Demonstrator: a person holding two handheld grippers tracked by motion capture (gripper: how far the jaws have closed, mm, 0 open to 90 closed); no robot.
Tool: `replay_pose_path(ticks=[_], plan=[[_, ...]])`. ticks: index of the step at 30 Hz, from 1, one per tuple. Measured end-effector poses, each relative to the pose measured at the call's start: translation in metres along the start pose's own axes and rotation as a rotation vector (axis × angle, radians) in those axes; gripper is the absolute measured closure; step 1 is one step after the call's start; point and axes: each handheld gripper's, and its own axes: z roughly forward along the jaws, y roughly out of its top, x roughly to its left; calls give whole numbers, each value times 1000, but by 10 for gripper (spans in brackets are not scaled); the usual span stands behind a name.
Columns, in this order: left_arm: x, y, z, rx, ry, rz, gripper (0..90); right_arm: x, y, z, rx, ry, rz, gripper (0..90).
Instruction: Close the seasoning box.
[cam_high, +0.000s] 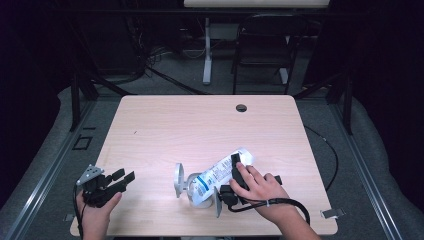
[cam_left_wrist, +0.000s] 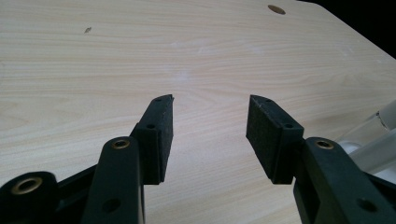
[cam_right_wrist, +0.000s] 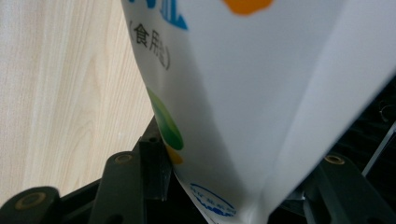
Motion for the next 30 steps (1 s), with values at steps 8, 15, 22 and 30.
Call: replay_pose_path(ticks=[8,15,22,30], plan=[[0,0,0,0,0,1,517,0,0,0,4,-4,-6,488],[0,0,0,0,1,1,517,0,0,0,0,-2,-4,489],[0,0,0,0,1,1,517,-1,1,0,0,-3,-8,490],[0,0,0,0,1,1,517,-1,1,0,0,-6,-11,491]])
